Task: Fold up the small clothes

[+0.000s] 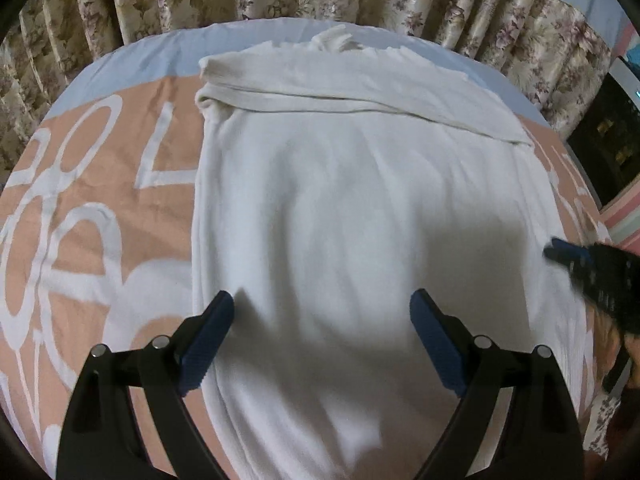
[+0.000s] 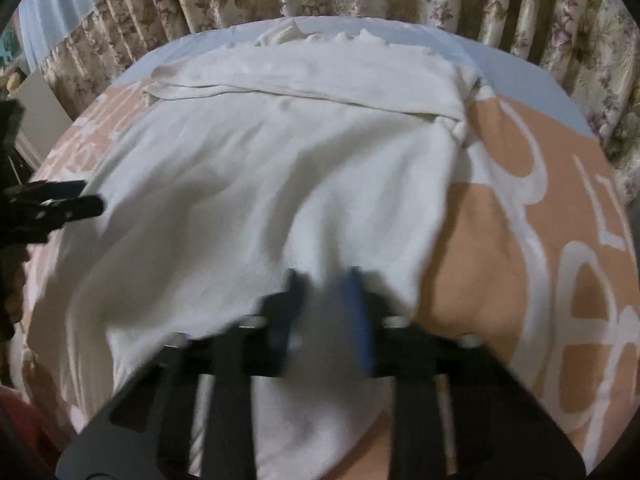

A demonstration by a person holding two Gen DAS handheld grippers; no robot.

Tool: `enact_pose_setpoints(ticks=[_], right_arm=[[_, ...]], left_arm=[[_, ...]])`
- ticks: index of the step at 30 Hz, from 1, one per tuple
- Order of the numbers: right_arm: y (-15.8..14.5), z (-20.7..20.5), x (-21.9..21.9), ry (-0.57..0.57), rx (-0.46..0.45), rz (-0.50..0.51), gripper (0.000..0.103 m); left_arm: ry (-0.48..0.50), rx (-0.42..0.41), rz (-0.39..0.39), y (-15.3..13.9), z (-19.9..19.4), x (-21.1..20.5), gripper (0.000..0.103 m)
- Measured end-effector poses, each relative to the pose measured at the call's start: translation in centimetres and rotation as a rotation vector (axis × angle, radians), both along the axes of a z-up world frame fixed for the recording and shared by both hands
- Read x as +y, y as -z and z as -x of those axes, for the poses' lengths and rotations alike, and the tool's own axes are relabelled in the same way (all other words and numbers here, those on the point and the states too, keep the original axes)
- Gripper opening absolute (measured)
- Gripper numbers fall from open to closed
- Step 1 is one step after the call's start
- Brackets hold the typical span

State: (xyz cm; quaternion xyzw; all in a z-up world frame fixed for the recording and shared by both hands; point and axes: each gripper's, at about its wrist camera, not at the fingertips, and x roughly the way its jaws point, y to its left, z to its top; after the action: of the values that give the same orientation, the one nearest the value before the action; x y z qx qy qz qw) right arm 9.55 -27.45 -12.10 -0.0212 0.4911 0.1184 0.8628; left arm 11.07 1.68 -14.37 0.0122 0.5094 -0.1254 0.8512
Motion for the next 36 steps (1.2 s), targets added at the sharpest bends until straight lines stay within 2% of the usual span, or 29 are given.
enact_pose_setpoints(ticks=[2, 5, 7, 8, 9, 15, 16, 18, 20, 26, 29, 33, 36], right_arm=[[-0.3, 0.7, -1.2, 0.039, -0.025, 0.01, 0.006], [-0.8, 1.8, -2.1, 0.058, -0.045, -0.028, 0.007], [-1.2, 3.0, -2.8, 0.073, -0.049, -0.092, 0.022], [-1.4, 3.6, -2.8, 0.073, -0.048, -0.114, 0.043], [-1.6, 4.3, -2.9, 0.071, -0.048, -0.129, 0.048], [-0.5, 8.2, -2.2, 0.067, 0.026, -0.153, 0.048], [-0.1, 8.7, -2.2, 0.066, 0.042, -0.168, 0.045], [0.1, 9.2, -1.8, 0.057, 0.038, -0.181, 0.019], [0.0, 9.7, -1.2, 0.038, 0.021, -0.145, 0.011], [-0.9, 10.3, -3.0, 0.095, -0.03, -0.007, 0.01], [-0.9, 10.6, -3.7, 0.101, -0.015, -0.03, 0.015], [-1.1, 12.0, -4.2, 0.11, -0.001, -0.115, 0.024], [-1.0, 13.2, -4.1, 0.097, 0.025, -0.164, 0.025]], left_arm=[[-0.001, -0.012, -0.017, -0.3, 0.8, -0.2, 0.09], [-0.007, -0.026, -0.025, -0.7, 2.1, -0.2, 0.09], [-0.012, -0.026, -0.034, -0.7, 3.0, -0.2, 0.09], [-0.012, -0.027, -0.037, -0.7, 3.4, -0.3, 0.09], [-0.009, -0.033, -0.042, -0.9, 4.0, -0.4, 0.09], [-0.009, -0.034, -0.048, -0.8, 5.9, -0.3, 0.09], [-0.007, -0.039, -0.047, -0.9, 6.3, -0.4, 0.09], [0.001, -0.049, -0.053, -1.0, 6.9, -0.7, 0.09], [0.007, -0.054, -0.058, -1.0, 7.3, -0.9, 0.09], [0.012, -0.061, -0.068, -0.8, 8.7, -0.6, 0.09], [-0.003, -0.039, -0.062, -0.3, 9.2, 0.2, 0.09], [-0.017, 0.012, -0.02, 0.7, 10.0, 1.2, 0.09], [-0.012, 0.029, -0.031, 1.2, 10.9, 1.3, 0.089]])
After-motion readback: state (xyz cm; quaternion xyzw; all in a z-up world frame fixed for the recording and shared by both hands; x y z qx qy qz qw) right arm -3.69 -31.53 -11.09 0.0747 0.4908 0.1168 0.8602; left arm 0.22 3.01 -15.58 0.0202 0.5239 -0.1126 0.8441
